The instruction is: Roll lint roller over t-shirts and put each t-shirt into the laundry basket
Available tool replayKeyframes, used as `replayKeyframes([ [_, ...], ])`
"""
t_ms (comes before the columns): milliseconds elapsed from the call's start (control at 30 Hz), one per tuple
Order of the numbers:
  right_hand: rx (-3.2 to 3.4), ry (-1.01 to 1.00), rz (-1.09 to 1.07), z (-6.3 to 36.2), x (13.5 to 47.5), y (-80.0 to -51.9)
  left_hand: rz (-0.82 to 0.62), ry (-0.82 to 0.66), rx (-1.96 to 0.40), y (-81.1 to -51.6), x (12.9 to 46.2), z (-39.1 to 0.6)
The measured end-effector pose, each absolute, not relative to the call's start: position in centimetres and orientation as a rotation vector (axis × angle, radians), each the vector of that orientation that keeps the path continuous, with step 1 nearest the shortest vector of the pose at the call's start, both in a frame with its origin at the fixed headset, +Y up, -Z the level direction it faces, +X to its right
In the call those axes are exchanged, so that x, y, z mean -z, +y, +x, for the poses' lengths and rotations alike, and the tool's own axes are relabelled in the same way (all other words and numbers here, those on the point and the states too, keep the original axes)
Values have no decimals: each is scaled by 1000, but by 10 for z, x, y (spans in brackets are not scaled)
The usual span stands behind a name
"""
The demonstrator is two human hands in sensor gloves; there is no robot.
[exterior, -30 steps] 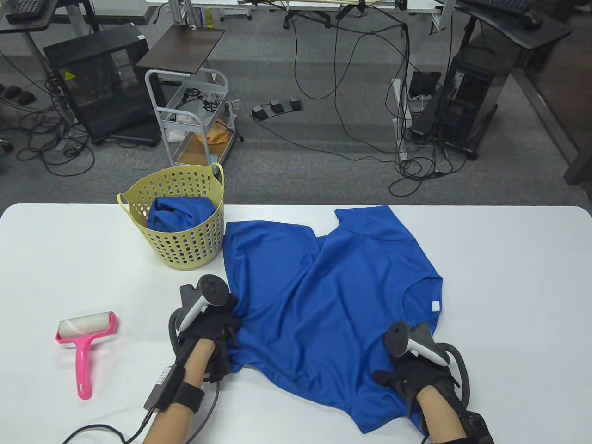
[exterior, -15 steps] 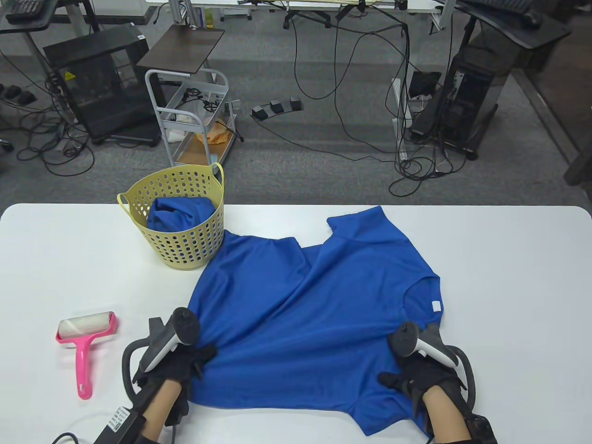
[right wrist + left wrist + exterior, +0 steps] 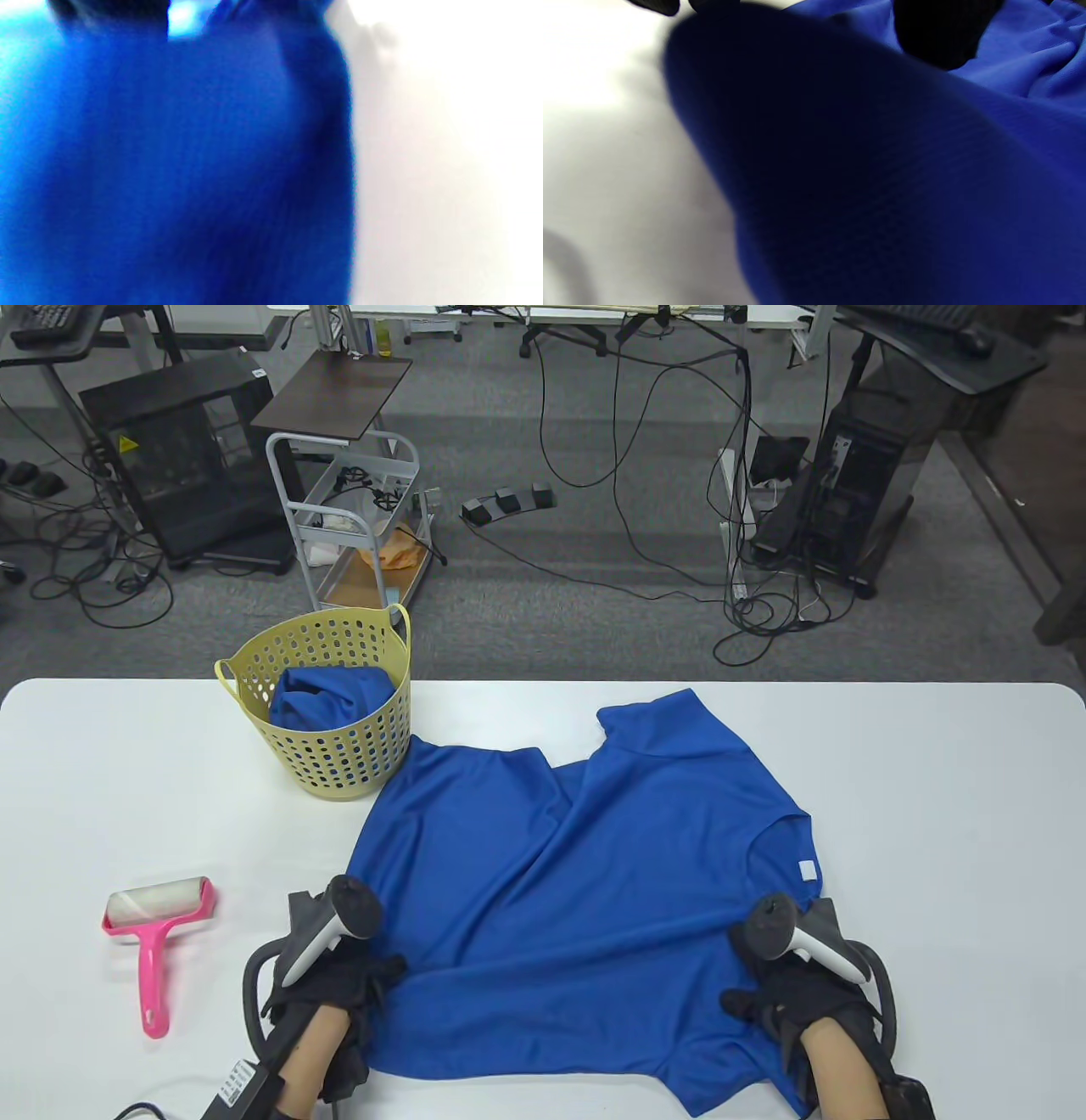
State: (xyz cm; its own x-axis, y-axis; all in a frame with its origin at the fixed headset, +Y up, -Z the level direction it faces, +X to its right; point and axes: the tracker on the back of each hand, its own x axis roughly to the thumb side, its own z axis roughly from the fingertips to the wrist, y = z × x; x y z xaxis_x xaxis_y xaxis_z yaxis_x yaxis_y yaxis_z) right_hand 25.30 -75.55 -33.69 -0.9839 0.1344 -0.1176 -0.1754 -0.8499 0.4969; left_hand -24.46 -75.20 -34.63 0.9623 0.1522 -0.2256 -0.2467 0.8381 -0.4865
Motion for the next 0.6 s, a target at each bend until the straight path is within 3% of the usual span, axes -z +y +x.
replayKeyframes([
  [133,-2909,614,-263,265,325,-735,-656,131,-117,-772,344,-242],
  [367,-3258,629,-536,263,304,-730,-630,145,-119,-775,342,-241],
  [500,-3187,955,-618,270,299,-755,-634,150,-117,-774,341,-240],
  [533,-3202,938,-670,273,299,-756,-633,150,-117,-774,341,-240],
  [600,-3232,718,-665,281,299,-756,-629,148,-116,-775,340,-240],
])
